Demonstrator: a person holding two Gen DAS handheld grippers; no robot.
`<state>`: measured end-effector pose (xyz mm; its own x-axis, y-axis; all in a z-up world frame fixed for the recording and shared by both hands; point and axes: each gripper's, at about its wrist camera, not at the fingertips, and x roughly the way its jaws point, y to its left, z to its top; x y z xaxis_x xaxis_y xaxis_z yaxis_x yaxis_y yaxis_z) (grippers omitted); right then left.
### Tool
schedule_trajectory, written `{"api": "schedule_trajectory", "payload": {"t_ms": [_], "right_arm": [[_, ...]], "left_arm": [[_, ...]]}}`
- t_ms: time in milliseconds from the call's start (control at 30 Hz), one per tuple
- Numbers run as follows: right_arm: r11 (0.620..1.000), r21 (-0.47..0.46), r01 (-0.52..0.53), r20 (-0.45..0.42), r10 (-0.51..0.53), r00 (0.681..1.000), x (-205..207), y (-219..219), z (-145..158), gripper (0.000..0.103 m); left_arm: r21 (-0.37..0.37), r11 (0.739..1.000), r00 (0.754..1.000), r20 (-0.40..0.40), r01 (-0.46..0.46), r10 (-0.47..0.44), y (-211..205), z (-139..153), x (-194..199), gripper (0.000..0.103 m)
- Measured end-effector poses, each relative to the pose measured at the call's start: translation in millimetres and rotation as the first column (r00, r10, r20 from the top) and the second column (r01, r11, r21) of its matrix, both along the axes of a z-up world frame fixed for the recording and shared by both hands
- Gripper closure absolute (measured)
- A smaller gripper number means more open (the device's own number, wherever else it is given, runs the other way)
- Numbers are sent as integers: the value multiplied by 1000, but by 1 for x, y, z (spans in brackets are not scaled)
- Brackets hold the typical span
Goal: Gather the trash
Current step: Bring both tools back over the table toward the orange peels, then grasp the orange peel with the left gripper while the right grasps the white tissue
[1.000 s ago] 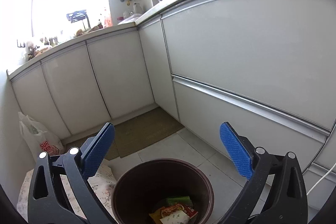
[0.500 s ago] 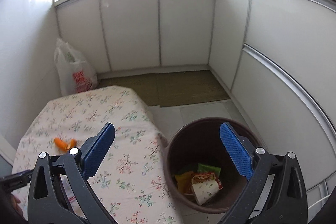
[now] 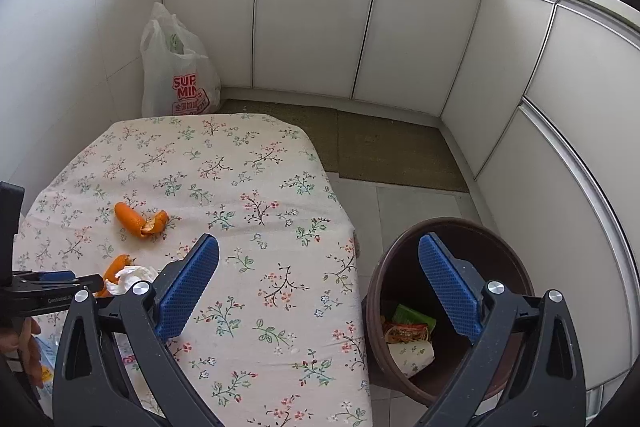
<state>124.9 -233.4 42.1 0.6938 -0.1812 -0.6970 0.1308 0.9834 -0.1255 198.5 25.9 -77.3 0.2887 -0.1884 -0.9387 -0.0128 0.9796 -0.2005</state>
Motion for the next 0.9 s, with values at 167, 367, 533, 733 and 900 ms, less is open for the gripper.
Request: {"api": "schedule_trajectory", "payload": {"t_ms": [167, 367, 533, 733, 900], "right_arm": [[1000, 8, 0, -23, 0, 1000, 9, -2, -6, 7], [1000, 10, -9, -50, 9, 999, 17, 0, -15, 7], [999, 43, -11, -86, 15, 996, 21, -2, -21, 7], [978, 209, -18, -161, 53, 986, 31, -1, -38, 7], [934, 348, -76, -219, 160, 963, 45, 27, -54, 7]], "left_arm": [[-22, 1000, 999, -38, 4, -5, -3, -13, 7, 43], [-28, 999, 999, -41, 29, -31, -14, -20, 11, 43], [6, 997, 997, -11, 76, -76, -28, -24, 14, 43], [80, 984, 987, 34, 157, -160, -41, -17, 4, 83], [71, 992, 986, 124, 106, -114, -15, 14, -8, 85]]}}
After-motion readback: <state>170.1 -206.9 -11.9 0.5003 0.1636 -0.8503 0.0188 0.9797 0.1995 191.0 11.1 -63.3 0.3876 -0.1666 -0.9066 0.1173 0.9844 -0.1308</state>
